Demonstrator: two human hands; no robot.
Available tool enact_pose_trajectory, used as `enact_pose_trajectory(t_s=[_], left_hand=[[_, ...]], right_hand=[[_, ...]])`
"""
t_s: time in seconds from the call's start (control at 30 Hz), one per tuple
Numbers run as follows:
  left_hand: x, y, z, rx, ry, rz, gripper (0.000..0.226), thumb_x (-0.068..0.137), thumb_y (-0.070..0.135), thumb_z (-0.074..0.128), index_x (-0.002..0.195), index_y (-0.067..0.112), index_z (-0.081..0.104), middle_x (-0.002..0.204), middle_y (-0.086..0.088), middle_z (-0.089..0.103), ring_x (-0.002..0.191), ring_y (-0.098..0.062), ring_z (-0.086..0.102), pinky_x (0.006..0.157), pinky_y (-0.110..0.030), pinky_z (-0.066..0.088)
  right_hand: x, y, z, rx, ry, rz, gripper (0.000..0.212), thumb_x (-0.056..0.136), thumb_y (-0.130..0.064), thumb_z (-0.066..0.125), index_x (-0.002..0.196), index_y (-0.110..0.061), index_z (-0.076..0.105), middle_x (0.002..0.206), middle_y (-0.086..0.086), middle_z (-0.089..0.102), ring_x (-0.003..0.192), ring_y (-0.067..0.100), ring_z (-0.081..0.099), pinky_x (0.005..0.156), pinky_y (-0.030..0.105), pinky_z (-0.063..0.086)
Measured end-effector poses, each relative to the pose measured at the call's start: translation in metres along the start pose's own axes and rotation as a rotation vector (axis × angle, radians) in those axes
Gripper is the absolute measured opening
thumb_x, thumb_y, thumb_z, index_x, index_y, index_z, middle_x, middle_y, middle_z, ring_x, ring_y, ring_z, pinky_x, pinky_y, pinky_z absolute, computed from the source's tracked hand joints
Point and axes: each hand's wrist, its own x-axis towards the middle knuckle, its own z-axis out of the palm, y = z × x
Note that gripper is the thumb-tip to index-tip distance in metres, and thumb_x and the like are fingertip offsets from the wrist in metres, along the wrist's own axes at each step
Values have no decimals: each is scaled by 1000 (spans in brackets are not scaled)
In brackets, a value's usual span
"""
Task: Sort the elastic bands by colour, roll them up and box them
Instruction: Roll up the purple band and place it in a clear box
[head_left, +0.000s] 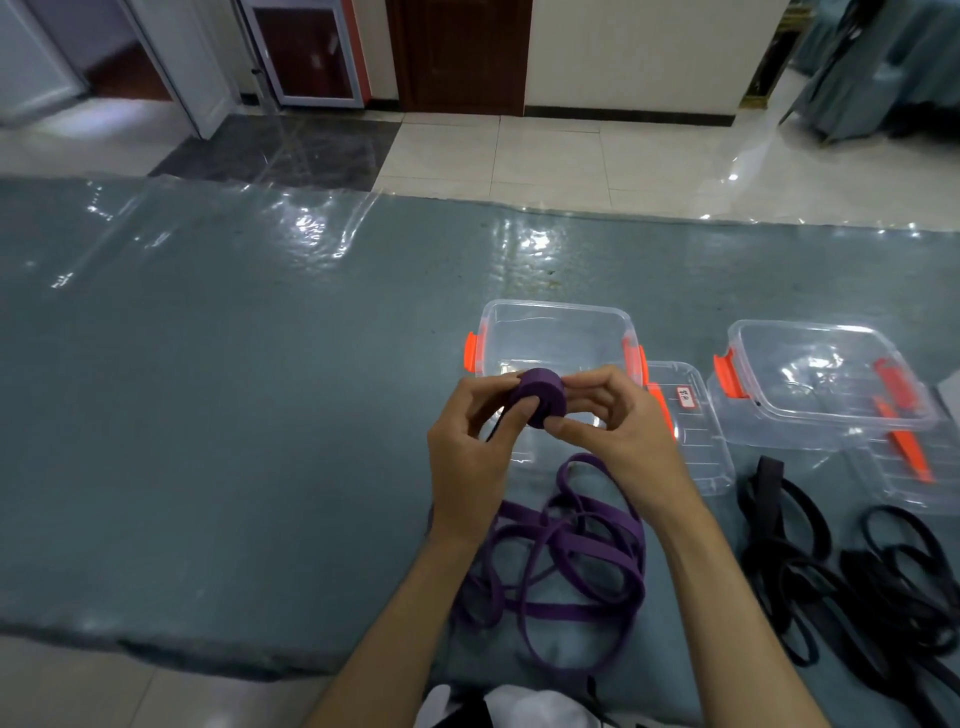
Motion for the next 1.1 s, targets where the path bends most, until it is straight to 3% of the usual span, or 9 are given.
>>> enact_pose_trajectory(t_s=[0.17,0.27,0.37,0.47,0.53,0.63,0.77,0.93,1.1], left_hand=[[8,-5,-3,-62,-36,-17,28,92,13,79,119,16,75,120,-4,76,116,-25,72,98,-29,58],[11,-9,-10,-75,-121,-11,34,91,12,76,125,15,74,120,-8,74,115,-25,72,100,-28,56],[15,-13,-18,11,-179,41,34,94,12,73,128,14,73,121,-3,75,115,-25,71,101,-34,58],[15,-12,-20,62,-155,12,34,92,16,78,125,17,73,117,3,77,111,-20,74,98,-34,60],[13,-11,-18,49,-107,-7,30,89,19,83,116,18,72,111,4,78,106,-20,76,94,-32,61],[10,-15,-16,-21,-92,-18,23,89,13,83,110,15,74,109,-1,78,105,-24,76,93,-31,61],[12,-20,-20,-39,-137,-60,32,91,6,79,122,7,73,120,-9,76,115,-30,72,102,-43,58],[27,-10,-26,-15,-193,-20,39,86,18,87,121,26,72,113,-1,78,107,-27,76,95,-35,61],[24,-6,-17,-69,-112,-9,33,84,15,88,112,19,73,107,-2,79,103,-26,77,92,-28,60]], right_hand=[[2,-2,2,123,-7,-4,55,81,-4,89,126,-23,64,110,10,78,103,29,77,89,30,61],[2,1,6,129,-29,16,46,83,-2,86,121,-18,63,116,10,77,103,31,77,88,36,63],[1,3,8,119,-3,57,29,89,-17,83,112,-13,65,118,5,76,100,29,79,81,43,66],[8,0,2,-105,79,20,19,88,-26,82,97,-14,70,100,-1,79,84,19,78,64,30,62],[11,-2,0,-99,73,4,22,87,-27,81,98,-12,69,93,0,79,71,21,76,57,26,58],[10,-2,3,-19,48,-23,18,95,-16,74,112,-19,68,100,-3,76,69,24,76,62,29,63],[8,2,8,20,31,-60,24,103,-9,64,124,-20,66,112,-1,72,81,30,77,72,34,66],[6,-3,5,98,9,23,15,97,-23,70,110,-18,66,110,6,77,84,35,80,67,40,67],[7,-3,8,179,87,-39,20,94,-23,74,104,-12,62,102,11,75,77,41,79,67,48,67]])
